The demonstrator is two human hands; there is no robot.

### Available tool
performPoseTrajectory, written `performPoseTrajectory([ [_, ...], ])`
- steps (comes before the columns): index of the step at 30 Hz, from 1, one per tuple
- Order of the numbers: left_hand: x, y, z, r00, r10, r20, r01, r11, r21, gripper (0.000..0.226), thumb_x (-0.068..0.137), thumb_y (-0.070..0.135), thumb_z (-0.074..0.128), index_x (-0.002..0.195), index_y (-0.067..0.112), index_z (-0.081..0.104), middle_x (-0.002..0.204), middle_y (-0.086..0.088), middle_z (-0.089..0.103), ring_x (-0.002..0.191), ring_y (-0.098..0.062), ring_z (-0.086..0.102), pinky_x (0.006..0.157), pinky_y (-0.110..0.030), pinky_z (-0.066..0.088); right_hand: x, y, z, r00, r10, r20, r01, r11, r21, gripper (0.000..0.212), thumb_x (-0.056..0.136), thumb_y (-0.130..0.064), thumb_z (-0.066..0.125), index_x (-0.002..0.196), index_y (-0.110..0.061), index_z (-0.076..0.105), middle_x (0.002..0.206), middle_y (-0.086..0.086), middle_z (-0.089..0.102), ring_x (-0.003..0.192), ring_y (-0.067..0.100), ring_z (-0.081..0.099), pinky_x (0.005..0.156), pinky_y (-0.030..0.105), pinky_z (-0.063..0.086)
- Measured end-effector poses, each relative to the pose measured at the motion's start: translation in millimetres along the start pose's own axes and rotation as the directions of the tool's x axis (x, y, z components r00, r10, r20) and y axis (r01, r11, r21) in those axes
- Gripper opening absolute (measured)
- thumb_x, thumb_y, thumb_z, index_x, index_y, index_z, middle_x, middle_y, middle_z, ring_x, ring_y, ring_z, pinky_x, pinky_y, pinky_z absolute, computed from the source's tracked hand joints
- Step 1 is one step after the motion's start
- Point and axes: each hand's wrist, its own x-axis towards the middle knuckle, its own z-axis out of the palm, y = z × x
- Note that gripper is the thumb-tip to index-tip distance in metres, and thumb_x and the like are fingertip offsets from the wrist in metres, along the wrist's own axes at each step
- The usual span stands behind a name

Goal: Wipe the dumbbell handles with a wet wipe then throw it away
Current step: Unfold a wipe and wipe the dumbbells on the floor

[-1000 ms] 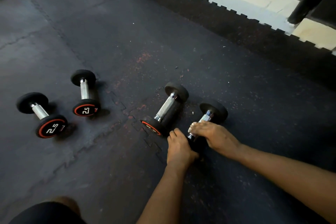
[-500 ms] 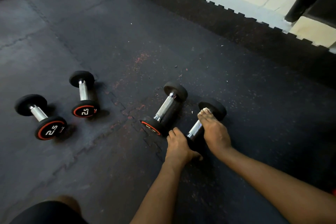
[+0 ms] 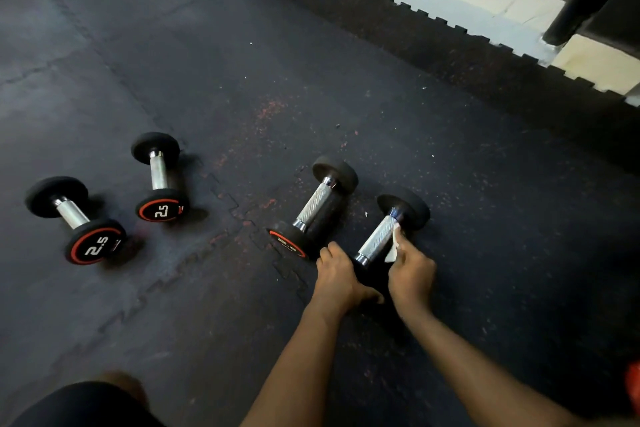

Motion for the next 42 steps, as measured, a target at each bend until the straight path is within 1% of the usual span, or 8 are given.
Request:
performPoseTrajectory([
  [5,3.5,-1.4,-1.6,1.000,-0.011,0.009,0.010,1.000,0.016,0.114,0.049,0.039,0.100,0.133,0.004,0.032,0.139,-0.012,0.035,0.134,-0.031,0.035,0.114,-0.038,0.035,43.5,-4.4,32.1,0.914,0.406,0.011,-0.391,0.871,0.298,0.024,0.093,-0.018,0.055,0.104,-0.008,0.074,0.096,0.010,0.075,0.093,0.027,0.070,0.086,0.040,0.056],
  [7,2.1,-1.4,-0.5,1.000,-0.009,0.015,0.009,1.000,0.020,0.114,0.049,0.040,0.100,0.132,0.004,0.031,0.138,-0.011,0.035,0.134,-0.031,0.035,0.114,-0.038,0.035,44.5,3.9,42.6,0.888,0.459,0.034,-0.444,0.836,0.324,0.028,0.089,-0.025,0.053,0.100,-0.011,0.075,0.090,0.003,0.076,0.087,0.020,0.072,0.085,0.041,0.058],
  [11,3.3,-1.1,0.1,1.000,0.000,-0.001,0.000,1.000,0.031,0.113,0.048,0.041,0.100,0.130,0.005,0.033,0.136,-0.010,0.037,0.132,-0.030,0.037,0.112,-0.037,0.037,30.2,1.9,30.8,0.900,0.431,0.066,-0.429,0.846,0.316,0.018,0.093,-0.013,0.059,0.100,-0.007,0.074,0.091,0.001,0.073,0.085,0.020,0.069,0.084,0.039,0.057],
  [16,1.9,-0.7,2.8,1.000,0.003,-0.019,-0.003,0.999,0.032,0.114,0.049,0.040,0.100,0.133,0.005,0.031,0.137,-0.010,0.035,0.131,-0.029,0.036,0.111,-0.037,0.037,57.9,21.0,49.2,0.885,0.459,0.078,-0.460,0.838,0.292,0.024,0.083,-0.018,0.054,0.093,-0.014,0.076,0.079,0.000,0.076,0.077,0.016,0.072,0.078,0.043,0.060],
  [20,1.9,-1.6,1.7,1.000,-0.004,-0.015,0.005,1.000,0.020,0.112,0.050,0.039,0.099,0.132,0.006,0.031,0.136,-0.009,0.036,0.131,-0.029,0.036,0.109,-0.035,0.038,31.2,15.1,34.9,0.898,0.420,0.130,-0.439,0.860,0.261,0.017,0.090,-0.013,0.059,0.097,-0.009,0.074,0.090,0.007,0.076,0.086,0.023,0.072,0.085,0.046,0.058],
  [24,1.7,0.1,3.1,1.000,0.007,-0.030,-0.006,0.999,0.036,0.110,0.049,0.040,0.099,0.130,0.006,0.033,0.135,-0.008,0.036,0.129,-0.028,0.037,0.108,-0.034,0.038,54.2,6.0,28.1,0.910,0.411,0.047,-0.412,0.887,0.208,0.019,0.092,-0.010,0.057,0.098,-0.004,0.074,0.095,0.015,0.074,0.091,0.029,0.069,0.085,0.041,0.056],
  [37,4.3,-3.3,1.7,0.999,-0.015,-0.032,0.017,0.998,0.063,0.115,0.047,0.042,0.099,0.133,0.006,0.031,0.135,-0.008,0.037,0.131,-0.028,0.038,0.107,-0.033,0.039,46.9,-0.5,29.1,0.924,0.378,0.061,-0.383,0.910,0.159,0.018,0.091,-0.008,0.056,0.093,-0.003,0.073,0.091,0.018,0.074,0.088,0.033,0.069,0.075,0.035,0.052],
  [42,0.3,3.6,5.9,0.999,0.016,-0.030,-0.014,0.998,0.067,0.113,0.050,0.042,0.098,0.133,0.007,0.030,0.135,-0.008,0.037,0.131,-0.028,0.038,0.107,-0.032,0.038,29.1,14.0,22.5,0.927,0.356,0.119,-0.367,0.926,0.086,0.018,0.092,-0.011,0.060,0.102,-0.006,0.074,0.101,0.015,0.074,0.095,0.030,0.069,0.083,0.037,0.053],
])
